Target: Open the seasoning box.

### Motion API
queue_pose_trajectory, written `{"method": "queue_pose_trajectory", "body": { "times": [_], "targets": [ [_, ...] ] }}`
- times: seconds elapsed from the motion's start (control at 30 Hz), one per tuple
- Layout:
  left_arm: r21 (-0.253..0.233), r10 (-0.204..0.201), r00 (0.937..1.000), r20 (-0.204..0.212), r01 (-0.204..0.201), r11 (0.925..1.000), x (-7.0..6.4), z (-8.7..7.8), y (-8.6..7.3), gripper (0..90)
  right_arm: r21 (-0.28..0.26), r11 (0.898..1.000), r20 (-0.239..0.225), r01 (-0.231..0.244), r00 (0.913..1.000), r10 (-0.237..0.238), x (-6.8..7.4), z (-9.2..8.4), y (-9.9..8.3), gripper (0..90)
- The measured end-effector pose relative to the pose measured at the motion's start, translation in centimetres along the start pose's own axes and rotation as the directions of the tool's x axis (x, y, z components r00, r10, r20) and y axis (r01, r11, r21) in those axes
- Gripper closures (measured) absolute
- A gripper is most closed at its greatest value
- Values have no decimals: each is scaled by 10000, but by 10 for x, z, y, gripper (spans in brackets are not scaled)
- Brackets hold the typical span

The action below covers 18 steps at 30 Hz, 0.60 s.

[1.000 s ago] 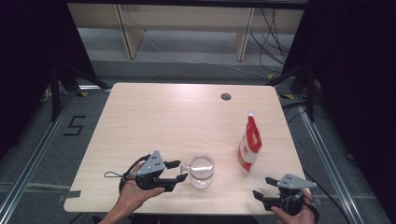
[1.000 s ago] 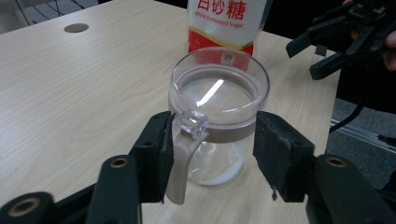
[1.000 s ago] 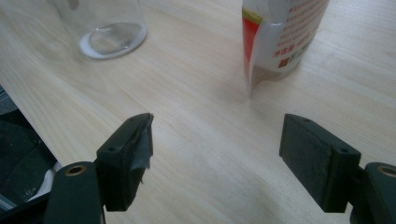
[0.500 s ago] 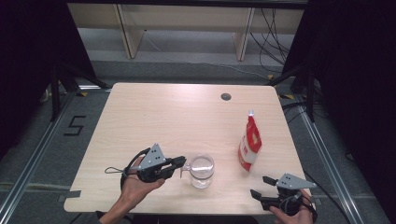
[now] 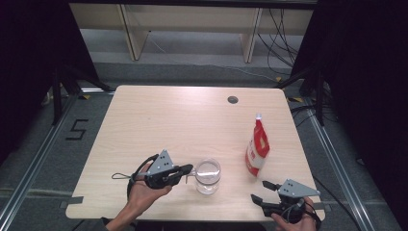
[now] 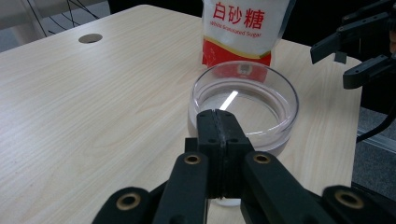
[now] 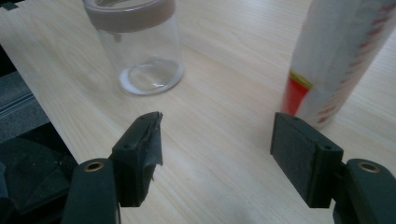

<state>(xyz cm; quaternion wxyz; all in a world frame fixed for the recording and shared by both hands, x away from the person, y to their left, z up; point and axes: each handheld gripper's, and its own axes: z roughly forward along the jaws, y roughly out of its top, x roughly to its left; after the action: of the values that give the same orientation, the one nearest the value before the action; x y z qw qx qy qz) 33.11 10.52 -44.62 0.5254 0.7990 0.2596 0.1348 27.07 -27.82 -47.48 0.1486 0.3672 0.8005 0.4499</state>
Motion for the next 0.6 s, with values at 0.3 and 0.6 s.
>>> {"method": "queue_pose_trajectory", "body": {
  "times": [0.3,0.6],
  "targets": [
    [-100,-67,10000,-53,66,9999,-2,1,-1,890,-347,9969,-348,708,9968,-720,1,8,6,427],
    [-135,-193,9998,-98,192,9997,-1,1,-4,890,-663,9940,-812,875,9924,-928,11,20,18,569]
  ]
}}
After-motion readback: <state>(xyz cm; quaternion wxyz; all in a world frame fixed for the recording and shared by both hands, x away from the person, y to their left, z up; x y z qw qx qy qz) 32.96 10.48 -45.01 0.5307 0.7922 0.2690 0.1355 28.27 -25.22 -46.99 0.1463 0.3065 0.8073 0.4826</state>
